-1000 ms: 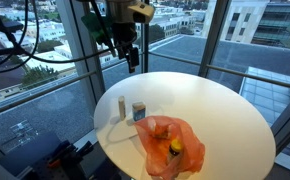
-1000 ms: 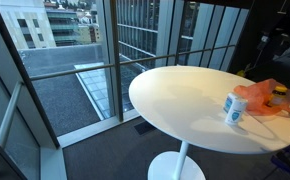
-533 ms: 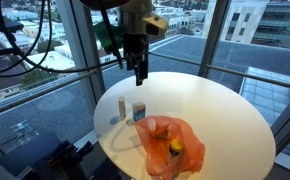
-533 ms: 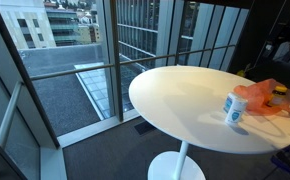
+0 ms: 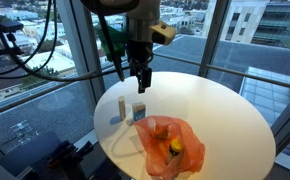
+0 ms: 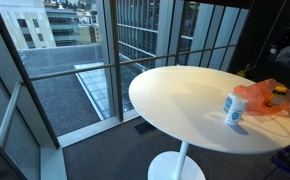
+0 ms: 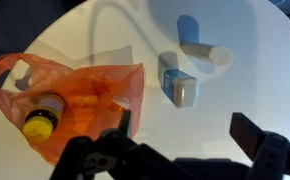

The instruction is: Remove the brown and yellow bottle from the plastic and put it on the table

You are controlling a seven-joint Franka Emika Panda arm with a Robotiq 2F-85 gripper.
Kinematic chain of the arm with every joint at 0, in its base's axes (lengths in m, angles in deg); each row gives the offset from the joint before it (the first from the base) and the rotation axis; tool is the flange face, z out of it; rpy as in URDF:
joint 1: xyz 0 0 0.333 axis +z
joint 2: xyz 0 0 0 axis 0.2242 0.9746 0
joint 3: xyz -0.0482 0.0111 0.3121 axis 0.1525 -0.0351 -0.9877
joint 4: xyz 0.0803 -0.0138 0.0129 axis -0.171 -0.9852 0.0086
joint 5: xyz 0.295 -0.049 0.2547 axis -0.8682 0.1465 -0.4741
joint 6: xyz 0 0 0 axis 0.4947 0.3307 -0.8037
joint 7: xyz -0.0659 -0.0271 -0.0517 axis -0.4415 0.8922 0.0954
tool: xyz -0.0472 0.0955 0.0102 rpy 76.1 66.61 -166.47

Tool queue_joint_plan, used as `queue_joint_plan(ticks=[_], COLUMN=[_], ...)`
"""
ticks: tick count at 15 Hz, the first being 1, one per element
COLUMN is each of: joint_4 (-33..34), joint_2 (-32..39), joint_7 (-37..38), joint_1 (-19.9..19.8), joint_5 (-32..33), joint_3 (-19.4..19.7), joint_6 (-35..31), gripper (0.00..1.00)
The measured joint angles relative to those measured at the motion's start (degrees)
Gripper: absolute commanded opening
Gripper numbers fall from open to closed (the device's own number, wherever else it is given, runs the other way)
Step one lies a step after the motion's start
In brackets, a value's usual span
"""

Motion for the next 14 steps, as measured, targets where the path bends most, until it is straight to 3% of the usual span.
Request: queue_joint_plan(ticks=[14], joint_4=[-1.63], joint_2=[1.04], joint_7=[-0.03], joint_1=[-1.64], joint_5=[2.74], joint_3=[1.34], joint_6=[-2.3], gripper=[1.0])
